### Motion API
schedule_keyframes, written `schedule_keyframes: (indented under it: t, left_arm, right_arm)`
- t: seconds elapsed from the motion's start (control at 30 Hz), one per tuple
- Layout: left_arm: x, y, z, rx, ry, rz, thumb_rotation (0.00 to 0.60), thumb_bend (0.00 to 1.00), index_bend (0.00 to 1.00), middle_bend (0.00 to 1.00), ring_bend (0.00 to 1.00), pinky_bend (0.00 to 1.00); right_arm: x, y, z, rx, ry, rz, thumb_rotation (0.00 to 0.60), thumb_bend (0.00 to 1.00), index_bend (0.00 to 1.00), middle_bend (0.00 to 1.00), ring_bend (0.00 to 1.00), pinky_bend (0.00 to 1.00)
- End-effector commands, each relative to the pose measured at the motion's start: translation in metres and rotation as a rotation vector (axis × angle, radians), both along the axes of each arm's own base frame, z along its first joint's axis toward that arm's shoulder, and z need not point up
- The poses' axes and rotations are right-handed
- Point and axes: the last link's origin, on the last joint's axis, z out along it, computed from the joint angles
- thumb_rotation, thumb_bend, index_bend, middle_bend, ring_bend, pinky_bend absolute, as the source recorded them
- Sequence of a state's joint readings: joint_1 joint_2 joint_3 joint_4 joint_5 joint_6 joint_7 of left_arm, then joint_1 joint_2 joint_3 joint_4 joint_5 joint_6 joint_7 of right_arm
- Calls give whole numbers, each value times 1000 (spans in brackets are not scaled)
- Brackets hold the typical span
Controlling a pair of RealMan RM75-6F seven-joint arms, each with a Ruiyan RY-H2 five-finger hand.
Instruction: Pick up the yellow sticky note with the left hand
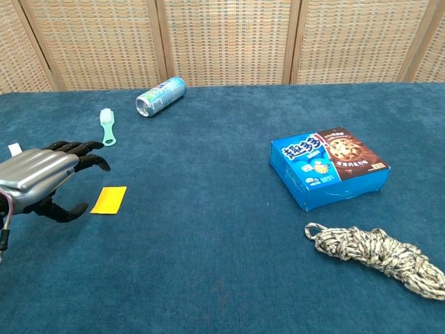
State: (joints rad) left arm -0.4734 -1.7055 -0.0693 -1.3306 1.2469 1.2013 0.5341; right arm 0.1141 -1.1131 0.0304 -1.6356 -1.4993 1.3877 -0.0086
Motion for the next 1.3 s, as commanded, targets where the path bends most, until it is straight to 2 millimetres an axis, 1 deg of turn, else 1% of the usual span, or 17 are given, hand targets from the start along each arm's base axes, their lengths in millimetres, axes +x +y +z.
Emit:
schedule_keyframes:
  t: [0.03,0.17,0.23,0.53,0.67,0.87,1.1,1.3]
  left_arm:
    - [-3,-1,-1,10,17,-8,600,417,221,0,0,0]
    - [-4,0,-6,30,25,-15,600,348,241,0,0,0]
    - [-3,0,-8,39,30,-20,600,329,251,0,0,0]
    - [0,1,-17,53,25,-19,600,328,280,0,0,0]
    - [4,-1,-23,43,25,-20,600,328,282,0,0,0]
    - [6,-3,-26,41,30,-27,600,328,286,0,0,0]
    - [4,0,-31,44,49,-20,600,329,294,0,0,0]
    - [6,3,-35,62,55,-33,600,334,323,0,0,0]
  right_arm:
    - [0,0,0,1,1,0,600,13,0,0,0,0]
    - [1,0,-1,1,1,3,600,13,0,0,0,0]
    - [0,0,0,1,0,2,600,13,0,0,0,0]
    - [0,0,0,1,-1,3,600,13,0,0,0,0]
    - [0,0,0,-1,-3,2,600,13,0,0,0,0]
    - [-1,-1,2,-6,-10,-3,600,13,0,0,0,0]
    - [0,0,1,0,-12,0,600,11,0,0,0,0]
    - [0,0,1,0,-13,0,600,12,0,0,0,0]
